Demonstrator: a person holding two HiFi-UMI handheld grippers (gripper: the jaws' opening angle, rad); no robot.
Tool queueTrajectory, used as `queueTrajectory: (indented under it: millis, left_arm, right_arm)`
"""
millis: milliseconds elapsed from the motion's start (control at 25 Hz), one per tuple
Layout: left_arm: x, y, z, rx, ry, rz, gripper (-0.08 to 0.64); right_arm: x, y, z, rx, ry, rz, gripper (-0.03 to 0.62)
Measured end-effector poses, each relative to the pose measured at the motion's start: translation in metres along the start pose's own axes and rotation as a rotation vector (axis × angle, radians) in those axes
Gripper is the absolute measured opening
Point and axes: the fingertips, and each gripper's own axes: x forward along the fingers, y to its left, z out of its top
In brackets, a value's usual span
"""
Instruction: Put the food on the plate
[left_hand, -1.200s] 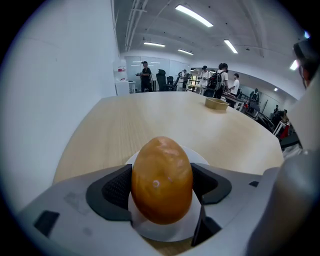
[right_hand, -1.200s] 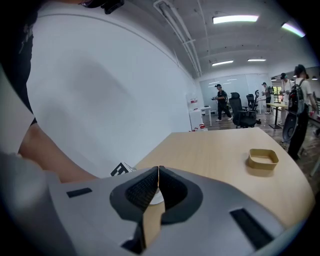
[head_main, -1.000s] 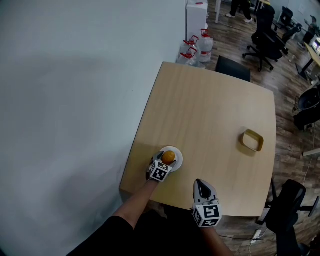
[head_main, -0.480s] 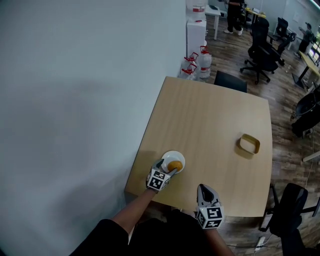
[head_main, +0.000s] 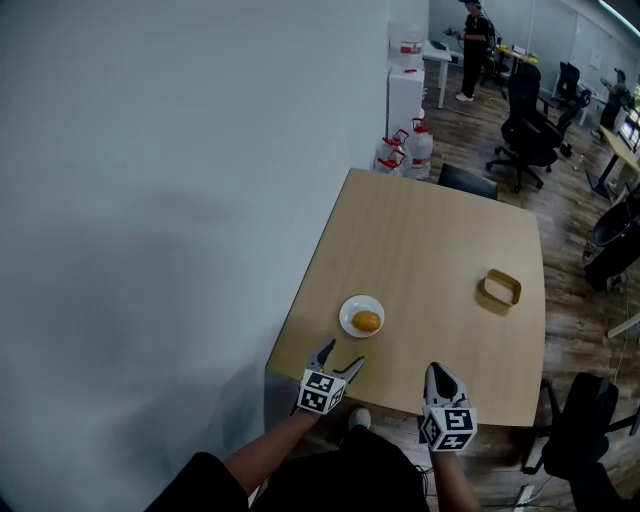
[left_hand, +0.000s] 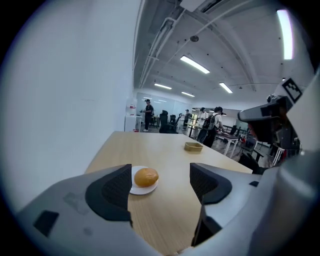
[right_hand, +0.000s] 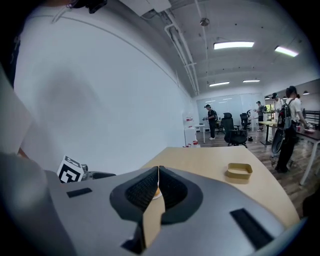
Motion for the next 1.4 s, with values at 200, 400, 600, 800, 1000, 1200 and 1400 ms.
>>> queueTrajectory:
  millis: [200, 400, 600, 800, 1000, 1200, 1400]
  left_arm:
    - [-0.091, -0.043, 0.014, -0.051, -0.163, 0.053, 0.336]
    - [-0.185, -0.090, 0.015, -0.143, -0.261, 0.050, 0.336]
    - [-0.269, -0.136, -0.005, -0.240, -0.421, 0.017, 0.334]
    - [-0.312, -0.175, -0.051, -0.314, -0.377, 0.047, 0.334]
    - [-0.339, -0.201, -0.051, -0.293, -0.385, 0.013, 0.289]
    - [-0.344, -0.223, -0.029, -0.200, -0.369, 0.013, 0.096]
    - [-0.333, -0.255, -0.008, -0.148, -0.330, 0.046, 0.031]
  right_arm:
    - [-0.054, 0.037, -0.014, -0.062, -0.064, -0.020, 0.061]
    - [-0.116, 0.098, -0.047, -0.065, -0.035, 0.060, 0.061]
    - [-0.181, 0.125, -0.078, -0.078, 0.000, 0.060, 0.061]
    - [-0.235, 0.114, -0.097, -0.058, -0.016, -0.052, 0.061]
    - [-0.266, 0.117, -0.102, -0.034, -0.021, -0.050, 0.061]
    - [-0.288, 0.115, -0.090, 0.007, -0.084, -0.037, 0.061]
    - [-0.316, 0.093, -0.076, 0.019, -0.129, -0.034, 0.061]
